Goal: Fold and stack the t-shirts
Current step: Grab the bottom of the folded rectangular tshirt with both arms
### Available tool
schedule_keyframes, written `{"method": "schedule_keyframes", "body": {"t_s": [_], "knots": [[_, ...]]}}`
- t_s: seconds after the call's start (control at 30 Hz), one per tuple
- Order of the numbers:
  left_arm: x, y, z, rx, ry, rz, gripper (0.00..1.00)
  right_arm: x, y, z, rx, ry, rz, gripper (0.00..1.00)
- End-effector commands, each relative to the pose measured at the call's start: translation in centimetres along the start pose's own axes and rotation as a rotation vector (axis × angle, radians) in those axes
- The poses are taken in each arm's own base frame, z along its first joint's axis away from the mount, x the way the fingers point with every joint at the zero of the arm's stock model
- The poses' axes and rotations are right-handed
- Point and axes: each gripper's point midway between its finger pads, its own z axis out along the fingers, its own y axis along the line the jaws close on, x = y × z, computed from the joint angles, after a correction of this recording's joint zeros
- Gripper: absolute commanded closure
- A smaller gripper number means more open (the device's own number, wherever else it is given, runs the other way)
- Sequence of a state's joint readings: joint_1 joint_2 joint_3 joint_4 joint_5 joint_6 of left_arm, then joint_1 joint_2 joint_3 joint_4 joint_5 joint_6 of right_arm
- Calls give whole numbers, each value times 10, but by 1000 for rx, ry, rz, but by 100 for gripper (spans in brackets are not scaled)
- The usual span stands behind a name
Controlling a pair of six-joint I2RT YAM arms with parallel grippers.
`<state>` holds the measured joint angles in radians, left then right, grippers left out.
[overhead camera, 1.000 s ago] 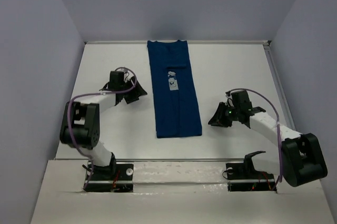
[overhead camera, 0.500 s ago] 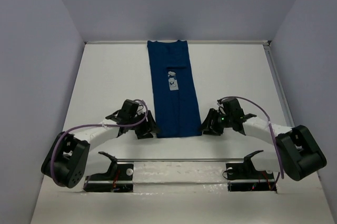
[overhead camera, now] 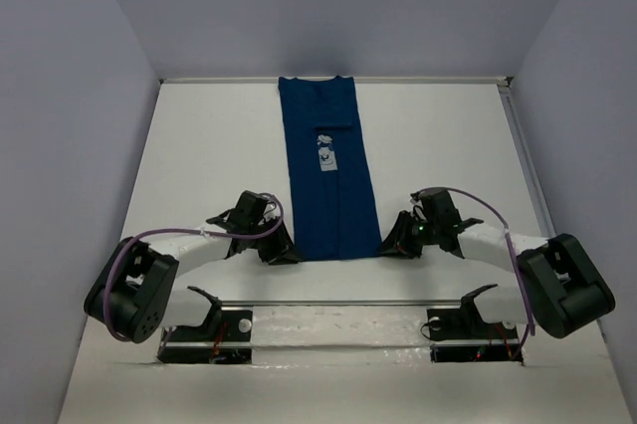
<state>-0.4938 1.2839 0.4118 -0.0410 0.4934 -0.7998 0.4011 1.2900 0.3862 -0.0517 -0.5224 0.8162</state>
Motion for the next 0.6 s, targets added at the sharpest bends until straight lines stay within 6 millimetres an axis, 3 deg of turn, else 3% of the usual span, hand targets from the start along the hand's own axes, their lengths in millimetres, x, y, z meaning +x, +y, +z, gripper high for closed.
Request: {"method": "schedule_keyframes", "body": {"t_s": [0.0, 0.13, 0.2, 0.33, 0.37, 0.43, 0.5, 0.57], "knots": [[1, 19, 5, -85, -1, 18, 81, 0, -3, 6, 1, 3, -10, 78], [1, 18, 5, -83, -1, 17, 92, -2, 3, 7, -20, -4, -25, 99], [4, 19, 5, -83, 10, 24, 99, -2, 5, 4, -24, -15, -32, 100], [22, 19, -5, -91, 44, 36, 100, 32, -1, -4, 12, 70, -38, 100], [25, 18, -9, -86, 50, 27, 100, 43, -12, -7, 42, 100, -11, 100], [40, 17, -19, -91, 79, 37, 100, 57, -8, -16, 37, 124, -27, 100], [50, 15, -26, -92, 100, 31, 100, 60, -6, -30, 82, 117, -21, 100], [46, -1, -43, -80, 74, 19, 100, 48, 18, -54, 73, 49, -67, 100]]}}
